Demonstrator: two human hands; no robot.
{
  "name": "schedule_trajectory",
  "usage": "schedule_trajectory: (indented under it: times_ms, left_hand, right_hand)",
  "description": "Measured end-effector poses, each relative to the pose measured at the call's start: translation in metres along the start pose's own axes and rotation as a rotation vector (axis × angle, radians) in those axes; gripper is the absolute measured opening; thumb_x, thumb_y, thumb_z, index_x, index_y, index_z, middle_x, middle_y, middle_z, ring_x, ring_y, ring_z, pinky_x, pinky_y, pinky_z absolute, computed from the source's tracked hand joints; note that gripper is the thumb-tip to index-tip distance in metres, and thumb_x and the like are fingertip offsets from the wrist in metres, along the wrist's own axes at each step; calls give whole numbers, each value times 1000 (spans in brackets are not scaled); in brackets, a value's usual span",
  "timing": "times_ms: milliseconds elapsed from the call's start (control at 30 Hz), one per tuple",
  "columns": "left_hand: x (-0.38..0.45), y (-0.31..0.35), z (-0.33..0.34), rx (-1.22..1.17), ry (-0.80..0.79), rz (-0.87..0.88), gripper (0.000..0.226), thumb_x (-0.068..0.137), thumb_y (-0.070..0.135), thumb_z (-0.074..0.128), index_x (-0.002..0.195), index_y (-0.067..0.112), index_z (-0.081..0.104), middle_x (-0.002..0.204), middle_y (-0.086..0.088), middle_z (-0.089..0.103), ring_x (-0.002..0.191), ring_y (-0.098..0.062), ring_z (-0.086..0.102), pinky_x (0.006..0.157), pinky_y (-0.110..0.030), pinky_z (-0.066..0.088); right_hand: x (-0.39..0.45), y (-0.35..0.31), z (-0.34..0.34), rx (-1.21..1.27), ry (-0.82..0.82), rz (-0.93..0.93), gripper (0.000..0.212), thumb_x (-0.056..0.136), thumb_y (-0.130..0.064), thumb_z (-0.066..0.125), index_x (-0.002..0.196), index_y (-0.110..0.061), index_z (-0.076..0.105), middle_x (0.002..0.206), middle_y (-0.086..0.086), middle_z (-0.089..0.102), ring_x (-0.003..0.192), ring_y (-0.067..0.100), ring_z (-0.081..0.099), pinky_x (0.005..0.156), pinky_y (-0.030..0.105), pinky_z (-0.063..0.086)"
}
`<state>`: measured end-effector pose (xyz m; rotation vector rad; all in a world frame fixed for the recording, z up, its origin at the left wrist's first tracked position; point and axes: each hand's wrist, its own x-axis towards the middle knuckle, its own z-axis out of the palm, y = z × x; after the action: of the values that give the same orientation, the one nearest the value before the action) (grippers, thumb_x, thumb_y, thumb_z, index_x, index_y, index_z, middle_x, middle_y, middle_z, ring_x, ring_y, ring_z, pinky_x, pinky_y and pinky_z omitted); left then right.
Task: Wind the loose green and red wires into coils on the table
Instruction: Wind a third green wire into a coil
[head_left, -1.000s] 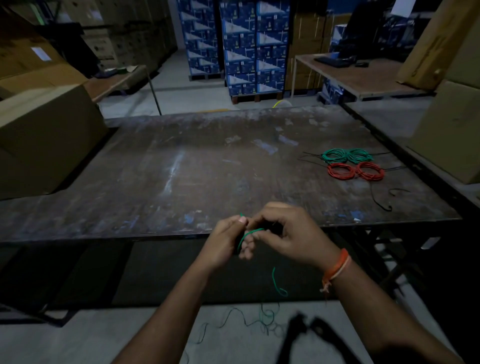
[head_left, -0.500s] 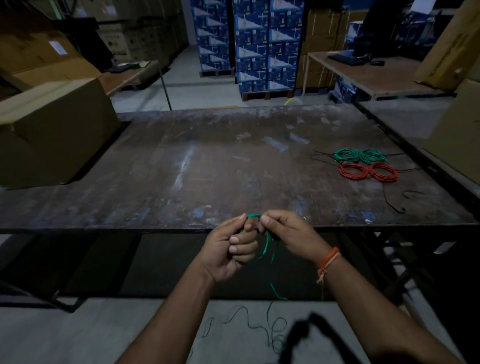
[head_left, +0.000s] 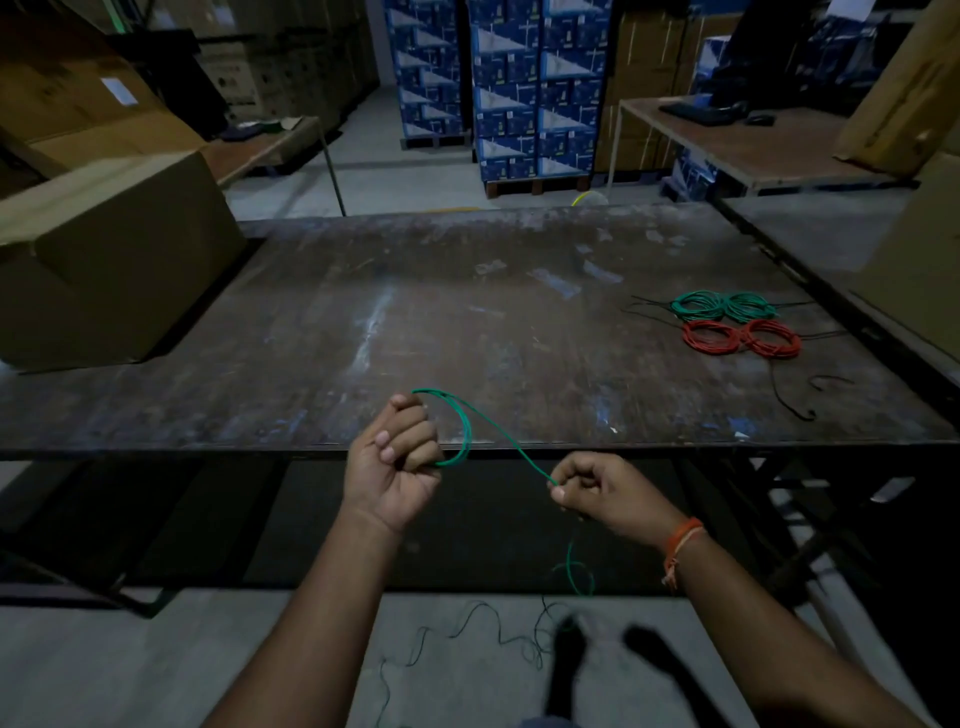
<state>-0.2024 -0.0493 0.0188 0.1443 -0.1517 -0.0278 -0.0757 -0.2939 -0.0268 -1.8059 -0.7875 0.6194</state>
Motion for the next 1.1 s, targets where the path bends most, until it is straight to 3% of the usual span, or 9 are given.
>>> schedule_trajectory:
  times_ms: [100, 233, 333, 467, 600, 733, 867, 967, 1100]
  left_hand:
    - [5, 5, -2, 45, 161, 115, 28, 102, 19, 38, 87, 10, 60, 57, 8, 43, 45, -2, 35, 42, -18, 26]
    - [22, -25, -3, 604, 543, 292, 25, 103, 23, 41, 96, 8, 60, 59, 2, 58, 48, -8, 57, 43, -14, 43]
    - [22, -54, -2, 994, 528, 243, 34, 108, 25, 34, 102, 3, 60, 65, -7, 66, 55, -18, 63, 53, -25, 51]
    - [12, -67, 4, 1225, 392, 95, 32, 105, 26, 41, 87, 5, 56, 53, -4, 46, 40, -11, 38, 40, -19, 28]
    - [5, -63, 11, 911, 354, -138, 35, 101, 27, 40, 81, 8, 62, 47, 5, 28, 38, -5, 14, 41, -17, 12]
    - [1, -54, 14, 499, 159, -296, 21, 97, 27, 51, 86, 11, 58, 49, 11, 30, 42, -3, 16, 40, -18, 13]
    - [-3, -52, 13, 402, 103, -326, 18, 96, 26, 59, 83, 16, 53, 53, 12, 26, 43, -2, 20, 43, -19, 12]
    - [-6, -51, 11, 370, 64, -329, 21, 101, 29, 50, 83, 17, 51, 55, 11, 27, 44, -2, 21, 45, -20, 11]
    - [-3, -32, 12, 187, 35, -134, 22, 102, 22, 39, 84, 17, 50, 57, 9, 33, 47, -4, 26, 45, -20, 15]
  right_hand:
    - [-10, -6, -4, -272, -26, -137, 3, 90, -22, 70, 87, -21, 70, 77, -4, 67, 71, 7, 61, 71, 34, 50]
    - [-14, -56, 9, -476, -142, -454, 6, 93, -21, 69, 94, -17, 73, 88, -7, 69, 84, 6, 63, 78, 28, 51]
    - [-11, -89, 13, -473, -56, -612, 6, 92, -17, 72, 95, -13, 74, 85, -9, 65, 83, 1, 60, 77, 17, 46]
    - [-1, -110, -1, -396, -36, -613, 13, 88, -8, 75, 100, -11, 71, 91, -3, 70, 88, 8, 66, 79, 25, 52]
    - [14, -97, -16, -241, -3, -483, 20, 88, -3, 74, 105, -12, 72, 94, -1, 72, 90, 9, 68, 82, 26, 55]
    - [22, -66, -1, 58, -57, -266, 22, 95, -22, 63, 104, -4, 71, 89, 11, 70, 85, 13, 64, 81, 35, 55]
    - [18, -52, 21, 108, -70, -201, 31, 103, -29, 50, 81, -12, 63, 63, -11, 46, 60, 1, 39, 57, 26, 32]
    - [18, -55, 28, 180, -52, -190, 27, 106, -16, 46, 88, -6, 64, 69, -15, 53, 66, -3, 44, 62, 19, 39]
    - [16, -43, 28, 193, -97, -132, 34, 99, -32, 51, 91, -1, 61, 67, -5, 57, 58, 7, 47, 56, 17, 39]
